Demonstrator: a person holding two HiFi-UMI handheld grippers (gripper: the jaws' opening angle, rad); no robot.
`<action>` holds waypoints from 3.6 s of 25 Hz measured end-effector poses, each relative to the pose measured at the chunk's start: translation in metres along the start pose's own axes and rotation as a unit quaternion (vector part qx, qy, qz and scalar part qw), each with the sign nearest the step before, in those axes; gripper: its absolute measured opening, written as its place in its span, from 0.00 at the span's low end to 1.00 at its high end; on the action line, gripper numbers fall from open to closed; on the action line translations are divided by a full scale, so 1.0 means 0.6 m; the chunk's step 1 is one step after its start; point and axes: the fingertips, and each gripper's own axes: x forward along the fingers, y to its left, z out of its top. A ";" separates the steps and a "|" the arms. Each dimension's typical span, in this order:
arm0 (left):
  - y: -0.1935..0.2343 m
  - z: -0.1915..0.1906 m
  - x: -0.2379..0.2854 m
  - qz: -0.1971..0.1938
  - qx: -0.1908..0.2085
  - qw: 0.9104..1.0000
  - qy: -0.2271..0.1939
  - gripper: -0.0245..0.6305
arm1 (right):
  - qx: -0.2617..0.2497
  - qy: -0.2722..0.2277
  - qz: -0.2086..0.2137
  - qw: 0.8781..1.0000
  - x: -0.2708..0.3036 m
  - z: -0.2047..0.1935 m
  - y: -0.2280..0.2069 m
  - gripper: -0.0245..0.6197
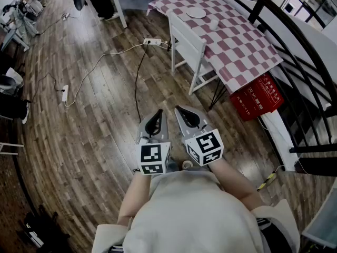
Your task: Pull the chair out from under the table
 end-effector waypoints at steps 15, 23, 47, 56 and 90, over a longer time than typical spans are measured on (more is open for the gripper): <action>0.095 0.015 -0.003 -0.030 0.024 0.999 -0.008 0.05 | 0.024 -0.016 -0.027 0.999 0.084 0.018 0.060 0.04; 0.123 0.021 0.029 -0.032 0.025 0.999 -0.015 0.05 | 0.022 -0.018 -0.032 0.999 0.122 0.017 0.060 0.04; 0.230 0.052 0.202 -0.031 0.020 0.999 -0.006 0.05 | 0.009 0.000 -0.030 1.000 0.295 0.045 -0.041 0.04; 0.276 0.084 0.310 -0.036 0.016 0.999 0.000 0.05 | 0.014 0.001 -0.039 0.999 0.392 0.071 -0.112 0.04; 0.292 0.165 0.616 -0.091 0.047 0.995 0.000 0.05 | 0.048 0.011 -0.116 0.992 0.533 0.087 -0.374 0.04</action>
